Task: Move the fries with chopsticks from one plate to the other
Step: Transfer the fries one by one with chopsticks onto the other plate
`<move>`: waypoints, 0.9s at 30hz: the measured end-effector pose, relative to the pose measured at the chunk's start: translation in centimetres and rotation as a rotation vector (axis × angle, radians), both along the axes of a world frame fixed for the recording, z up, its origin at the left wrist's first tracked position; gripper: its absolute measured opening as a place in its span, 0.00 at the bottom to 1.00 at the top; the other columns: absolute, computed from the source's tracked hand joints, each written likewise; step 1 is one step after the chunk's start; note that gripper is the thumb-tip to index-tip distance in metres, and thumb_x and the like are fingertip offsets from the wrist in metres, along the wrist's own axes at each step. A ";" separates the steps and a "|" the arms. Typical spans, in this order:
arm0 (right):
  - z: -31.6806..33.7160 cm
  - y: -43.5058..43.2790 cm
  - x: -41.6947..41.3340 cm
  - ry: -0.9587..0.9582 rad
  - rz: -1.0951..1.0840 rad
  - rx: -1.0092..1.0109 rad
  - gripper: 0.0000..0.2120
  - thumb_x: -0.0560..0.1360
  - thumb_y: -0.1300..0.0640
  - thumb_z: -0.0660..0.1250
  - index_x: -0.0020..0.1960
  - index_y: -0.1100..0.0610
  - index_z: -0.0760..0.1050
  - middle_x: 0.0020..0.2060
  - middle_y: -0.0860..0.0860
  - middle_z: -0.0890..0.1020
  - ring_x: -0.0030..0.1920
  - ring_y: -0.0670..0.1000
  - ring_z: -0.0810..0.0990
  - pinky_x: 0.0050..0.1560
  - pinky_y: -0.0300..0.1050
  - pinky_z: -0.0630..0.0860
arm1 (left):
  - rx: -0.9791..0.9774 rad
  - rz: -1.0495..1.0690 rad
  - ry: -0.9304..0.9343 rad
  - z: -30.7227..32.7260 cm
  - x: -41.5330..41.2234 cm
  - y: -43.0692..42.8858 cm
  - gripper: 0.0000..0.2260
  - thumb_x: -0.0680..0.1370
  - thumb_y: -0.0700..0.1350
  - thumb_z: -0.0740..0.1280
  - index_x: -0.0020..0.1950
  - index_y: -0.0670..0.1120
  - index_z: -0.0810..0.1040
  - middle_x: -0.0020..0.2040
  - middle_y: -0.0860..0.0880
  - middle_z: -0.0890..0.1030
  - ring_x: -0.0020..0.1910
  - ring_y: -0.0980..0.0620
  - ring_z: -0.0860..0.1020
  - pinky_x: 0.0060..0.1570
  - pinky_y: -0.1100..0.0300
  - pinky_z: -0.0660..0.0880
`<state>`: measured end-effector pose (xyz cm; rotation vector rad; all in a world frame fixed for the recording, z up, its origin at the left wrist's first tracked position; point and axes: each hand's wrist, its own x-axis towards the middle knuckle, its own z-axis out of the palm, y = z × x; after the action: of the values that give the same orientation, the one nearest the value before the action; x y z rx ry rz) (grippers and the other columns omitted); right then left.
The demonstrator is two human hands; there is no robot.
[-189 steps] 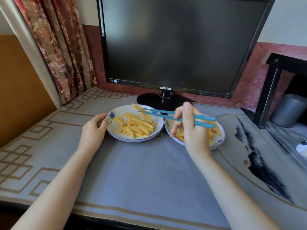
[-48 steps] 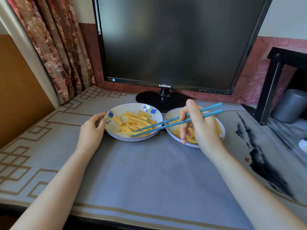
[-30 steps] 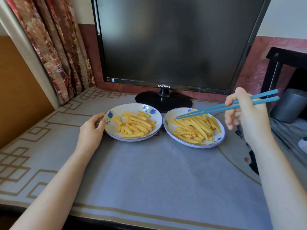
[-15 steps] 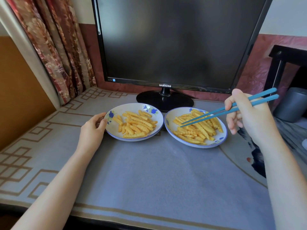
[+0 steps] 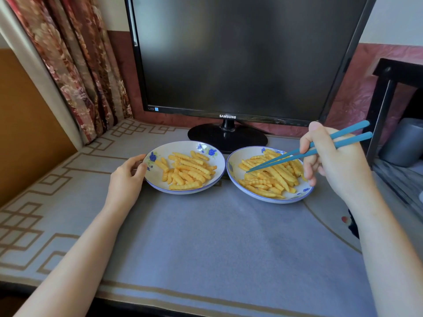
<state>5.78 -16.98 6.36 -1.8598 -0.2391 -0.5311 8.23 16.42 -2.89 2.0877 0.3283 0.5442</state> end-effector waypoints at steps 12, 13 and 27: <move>-0.2 0.2 0.0 -0.067 0.007 0.033 0.19 0.84 0.56 0.54 0.38 0.65 0.69 0.22 0.61 0.71 0.16 0.48 0.68 0.19 0.31 0.61 | -0.001 0.005 0.001 0.0 -0.1 0.0 0.13 0.80 0.43 0.59 0.63 0.47 0.77 0.51 0.53 0.78 0.50 0.57 0.73 0.50 0.64 0.65; -0.3 0.2 0.1 -0.061 0.010 0.026 0.19 0.83 0.56 0.54 0.38 0.66 0.69 0.22 0.58 0.72 0.16 0.47 0.68 0.19 0.31 0.61 | -0.002 0.006 0.000 0.0 0.0 0.0 0.13 0.80 0.43 0.59 0.63 0.47 0.77 0.51 0.53 0.78 0.50 0.57 0.73 0.50 0.64 0.65; -1.5 1.1 0.5 -0.016 0.001 -0.058 0.20 0.83 0.51 0.56 0.36 0.59 0.71 0.20 0.58 0.73 0.19 0.52 0.68 0.22 0.39 0.67 | 0.013 0.012 0.001 0.0 0.0 -0.1 0.14 0.80 0.43 0.59 0.63 0.47 0.77 0.50 0.53 0.77 0.48 0.57 0.73 0.49 0.65 0.64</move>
<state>6.28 -15.87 4.81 -1.9121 -0.2683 -0.5436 8.21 16.35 -2.87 2.0993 0.3393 0.5541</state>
